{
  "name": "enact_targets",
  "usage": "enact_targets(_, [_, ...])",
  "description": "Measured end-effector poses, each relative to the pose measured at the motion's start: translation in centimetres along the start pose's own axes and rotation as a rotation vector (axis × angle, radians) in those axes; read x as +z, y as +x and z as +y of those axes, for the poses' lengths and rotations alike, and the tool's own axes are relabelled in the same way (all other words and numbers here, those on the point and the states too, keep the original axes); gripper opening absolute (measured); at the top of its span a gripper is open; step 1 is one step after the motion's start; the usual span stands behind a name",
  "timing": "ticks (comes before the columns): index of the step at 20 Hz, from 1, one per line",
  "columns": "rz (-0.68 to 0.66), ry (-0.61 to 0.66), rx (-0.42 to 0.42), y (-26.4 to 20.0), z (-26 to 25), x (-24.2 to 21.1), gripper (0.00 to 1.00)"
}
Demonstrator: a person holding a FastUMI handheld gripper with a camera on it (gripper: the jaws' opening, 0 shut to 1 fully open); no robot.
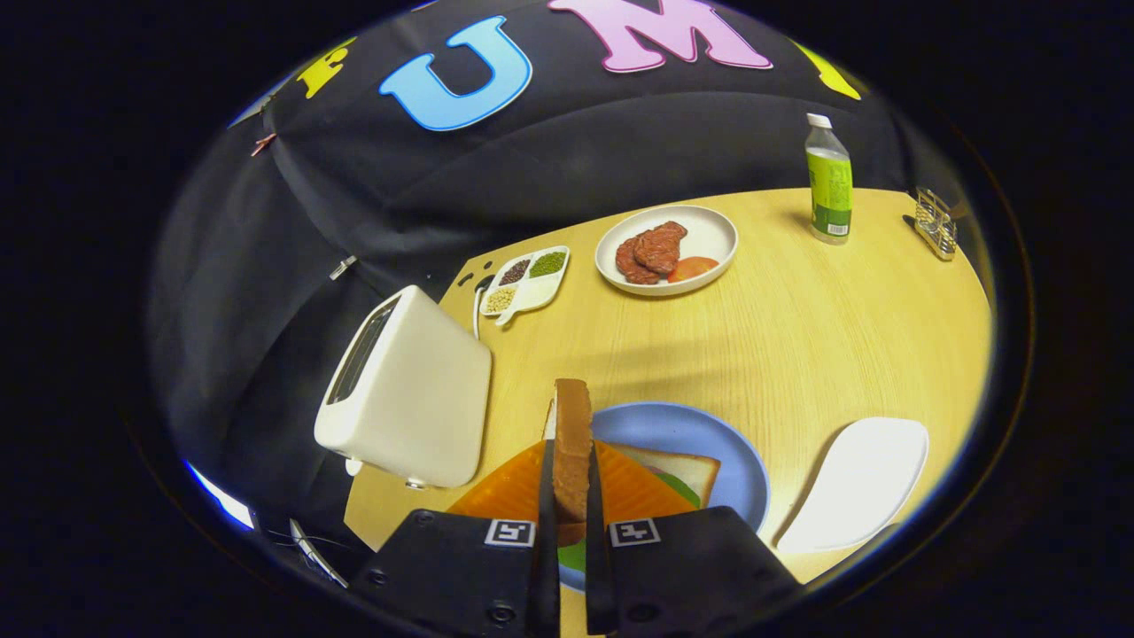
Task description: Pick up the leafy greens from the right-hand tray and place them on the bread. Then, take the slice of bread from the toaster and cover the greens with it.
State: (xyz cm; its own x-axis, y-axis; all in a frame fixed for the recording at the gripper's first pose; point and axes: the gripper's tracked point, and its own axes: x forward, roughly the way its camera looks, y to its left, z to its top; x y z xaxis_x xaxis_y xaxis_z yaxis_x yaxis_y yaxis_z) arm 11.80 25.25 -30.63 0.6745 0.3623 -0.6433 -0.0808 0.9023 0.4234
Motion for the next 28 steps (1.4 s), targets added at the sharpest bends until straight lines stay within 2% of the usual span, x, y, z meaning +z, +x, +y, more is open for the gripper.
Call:
enact_targets(5, [0.009,0.014,-0.049,-1.2,-2.2,-0.9,0.19])
enact_targets(7, [0.005,0.009,-0.073,-1.9,-3.0,-0.9,0.36])
enact_targets(10, [0.001,-0.002,-0.095,-2.8,-4.0,-1.2,0.77])
enact_targets(13, [-0.012,-0.030,-0.104,-4.3,-4.4,-1.3,0.84])
enact_targets(14, [-0.014,-0.046,-0.106,-4.8,-4.5,-1.3,0.98])
enact_targets(19, [-0.068,-0.160,-0.128,-8.1,-4.9,-0.1,0.99])
enact_targets(25, [-0.364,-0.388,-0.161,-16.7,-2.6,8.1,0.99])
enact_targets(28, [-0.508,-0.463,-0.167,-20.5,-0.7,11.7,0.99])
